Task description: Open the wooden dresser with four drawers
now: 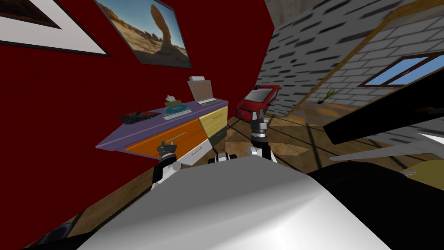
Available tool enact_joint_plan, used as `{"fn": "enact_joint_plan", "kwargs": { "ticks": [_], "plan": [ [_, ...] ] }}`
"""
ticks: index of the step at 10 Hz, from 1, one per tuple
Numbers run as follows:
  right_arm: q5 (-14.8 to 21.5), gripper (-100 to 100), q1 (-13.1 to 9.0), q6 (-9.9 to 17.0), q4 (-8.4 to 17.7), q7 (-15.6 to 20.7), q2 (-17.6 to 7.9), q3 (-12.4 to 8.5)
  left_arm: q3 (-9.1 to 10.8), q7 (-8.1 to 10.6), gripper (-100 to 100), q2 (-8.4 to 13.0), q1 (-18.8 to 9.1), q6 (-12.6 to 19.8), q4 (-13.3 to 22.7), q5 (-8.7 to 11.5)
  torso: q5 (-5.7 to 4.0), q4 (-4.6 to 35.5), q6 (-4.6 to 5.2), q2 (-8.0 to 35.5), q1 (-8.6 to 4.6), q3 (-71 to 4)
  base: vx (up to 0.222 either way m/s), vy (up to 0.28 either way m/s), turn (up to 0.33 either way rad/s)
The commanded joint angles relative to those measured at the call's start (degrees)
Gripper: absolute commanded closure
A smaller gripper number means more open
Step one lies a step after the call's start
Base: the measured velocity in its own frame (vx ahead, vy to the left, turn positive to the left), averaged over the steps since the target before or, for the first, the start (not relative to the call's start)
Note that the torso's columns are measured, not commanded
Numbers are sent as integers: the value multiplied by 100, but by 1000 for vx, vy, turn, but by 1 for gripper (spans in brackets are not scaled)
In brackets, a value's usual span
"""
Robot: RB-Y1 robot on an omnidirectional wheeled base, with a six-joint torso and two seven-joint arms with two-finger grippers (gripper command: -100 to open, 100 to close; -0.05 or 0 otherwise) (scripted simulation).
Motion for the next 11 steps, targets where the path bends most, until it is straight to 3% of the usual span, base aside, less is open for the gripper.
{"fn": "enact_joint_plan", "kwargs": {
  "ticks": [1,10,11],
  "plan": [
    [0,0,-1,0,0,0,1,1,-8,0,100,5,85,34,-122,23,13,-12,10,7,-22,9,-123,-97,13],
    [0,0,-2,0,0,0,2,2,-57,-1,100,7,335,87,-365,65,-5,-2,11,-11,-22,-6,-135,-101,12],
    [0,0,-1,0,0,0,1,1,30,17,-100,15,490,290,-631,159,-12,-1,9,-39,-2,-25,3,-23,28]
  ]
}}
